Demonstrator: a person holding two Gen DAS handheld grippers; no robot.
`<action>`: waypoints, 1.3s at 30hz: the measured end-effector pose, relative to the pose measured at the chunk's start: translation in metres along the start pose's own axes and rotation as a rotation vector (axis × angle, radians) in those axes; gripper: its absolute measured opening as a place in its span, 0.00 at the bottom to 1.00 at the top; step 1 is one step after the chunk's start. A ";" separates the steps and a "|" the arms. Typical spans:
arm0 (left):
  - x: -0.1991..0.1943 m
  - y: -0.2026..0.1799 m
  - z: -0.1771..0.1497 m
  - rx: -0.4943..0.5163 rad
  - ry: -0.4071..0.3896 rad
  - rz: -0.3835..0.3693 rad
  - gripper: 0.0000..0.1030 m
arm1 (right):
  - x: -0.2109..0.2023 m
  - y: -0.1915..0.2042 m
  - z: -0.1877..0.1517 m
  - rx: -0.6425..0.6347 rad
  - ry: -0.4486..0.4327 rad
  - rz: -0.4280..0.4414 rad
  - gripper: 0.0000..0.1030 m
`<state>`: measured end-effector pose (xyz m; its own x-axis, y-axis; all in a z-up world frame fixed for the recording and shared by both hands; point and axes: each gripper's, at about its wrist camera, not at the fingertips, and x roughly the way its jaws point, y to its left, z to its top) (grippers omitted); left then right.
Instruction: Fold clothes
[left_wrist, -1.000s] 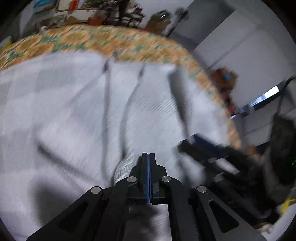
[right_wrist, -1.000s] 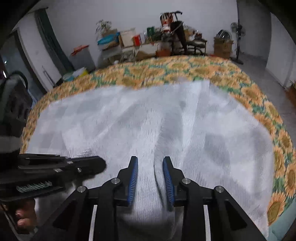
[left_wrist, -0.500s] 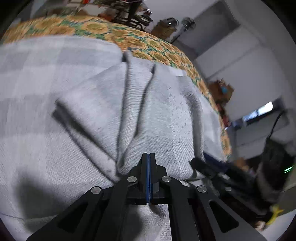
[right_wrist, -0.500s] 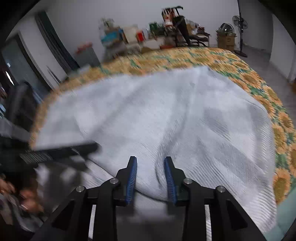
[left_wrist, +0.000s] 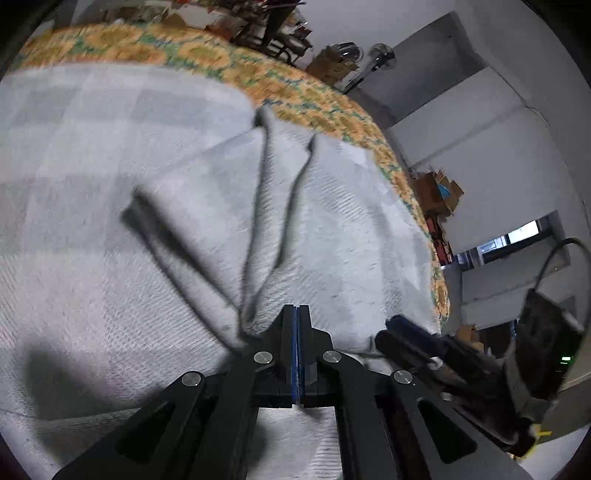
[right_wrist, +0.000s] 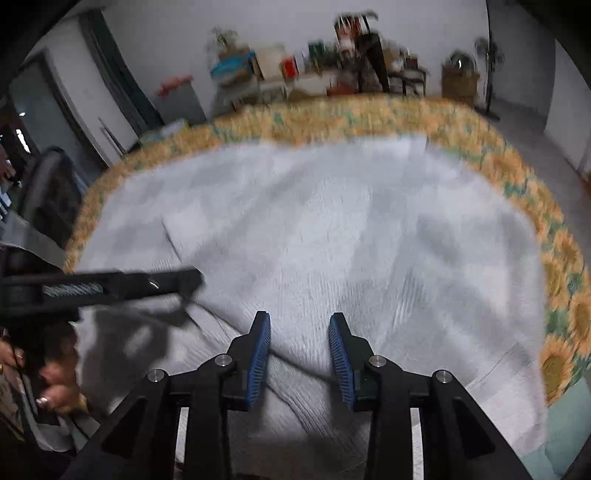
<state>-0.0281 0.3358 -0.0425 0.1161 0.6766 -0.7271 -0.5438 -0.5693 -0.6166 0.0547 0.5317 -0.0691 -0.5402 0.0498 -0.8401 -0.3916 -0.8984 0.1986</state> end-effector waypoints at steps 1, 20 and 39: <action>-0.001 0.004 -0.001 -0.018 -0.002 -0.020 0.02 | 0.001 -0.004 -0.004 0.015 0.008 0.000 0.32; -0.007 -0.031 -0.023 0.197 -0.152 0.198 0.02 | 0.000 0.019 -0.016 0.012 -0.062 -0.038 0.35; -0.053 -0.001 -0.101 0.154 -0.257 0.106 0.02 | -0.003 0.072 -0.059 -0.090 -0.141 0.025 0.32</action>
<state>0.0505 0.2531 -0.0345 -0.1514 0.7242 -0.6727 -0.6631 -0.5791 -0.4742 0.0717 0.4411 -0.0817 -0.6506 0.0821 -0.7550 -0.3117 -0.9354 0.1669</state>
